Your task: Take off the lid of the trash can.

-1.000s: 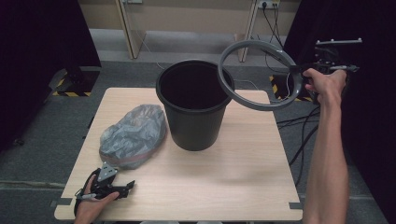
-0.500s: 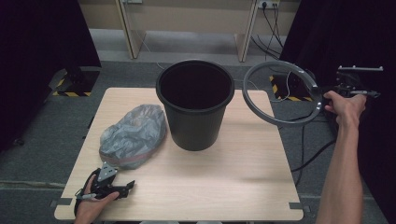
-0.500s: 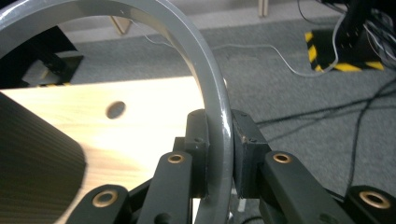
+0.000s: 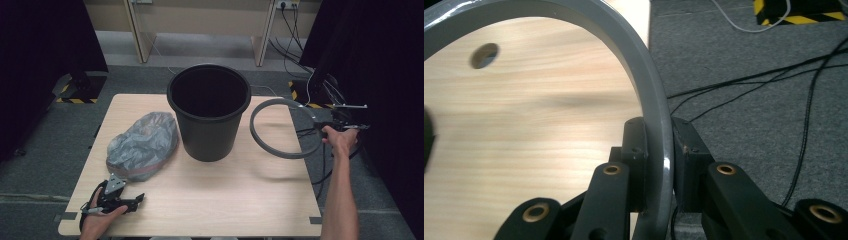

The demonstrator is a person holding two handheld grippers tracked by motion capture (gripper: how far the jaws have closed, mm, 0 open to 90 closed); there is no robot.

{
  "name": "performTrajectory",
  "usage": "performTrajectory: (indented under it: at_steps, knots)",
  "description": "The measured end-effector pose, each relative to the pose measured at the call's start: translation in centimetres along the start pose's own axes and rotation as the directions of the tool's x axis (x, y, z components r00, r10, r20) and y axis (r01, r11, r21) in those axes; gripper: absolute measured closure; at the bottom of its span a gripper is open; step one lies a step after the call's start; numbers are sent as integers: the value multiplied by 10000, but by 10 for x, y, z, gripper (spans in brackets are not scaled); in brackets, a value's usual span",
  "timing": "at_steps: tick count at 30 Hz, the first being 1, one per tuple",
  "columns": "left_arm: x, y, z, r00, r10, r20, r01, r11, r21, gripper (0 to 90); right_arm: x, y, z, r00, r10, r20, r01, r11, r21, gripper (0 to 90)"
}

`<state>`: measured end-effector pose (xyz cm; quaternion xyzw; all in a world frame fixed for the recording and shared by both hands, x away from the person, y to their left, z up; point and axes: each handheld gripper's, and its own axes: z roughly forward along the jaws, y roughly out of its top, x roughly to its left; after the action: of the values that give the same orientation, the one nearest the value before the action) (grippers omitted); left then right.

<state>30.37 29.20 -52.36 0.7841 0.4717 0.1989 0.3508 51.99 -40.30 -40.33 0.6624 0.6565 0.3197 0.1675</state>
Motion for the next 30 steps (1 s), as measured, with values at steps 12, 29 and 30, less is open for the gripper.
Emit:
performTrajectory:
  at_steps: [12,29,30]
  knots:
    - [0,0,0,10000,-4,-8,4,10000,4,118,1,-32,45,9969,302,728,-305,9995,29,782]
    - [0,0,0,10000,-5,-13,5,10000,5,118,21,-38,70,9959,331,838,-323,9994,-105,776]
    - [0,0,0,10000,-5,-15,5,10000,2,118,21,-38,72,9956,280,895,-273,9996,-91,775]
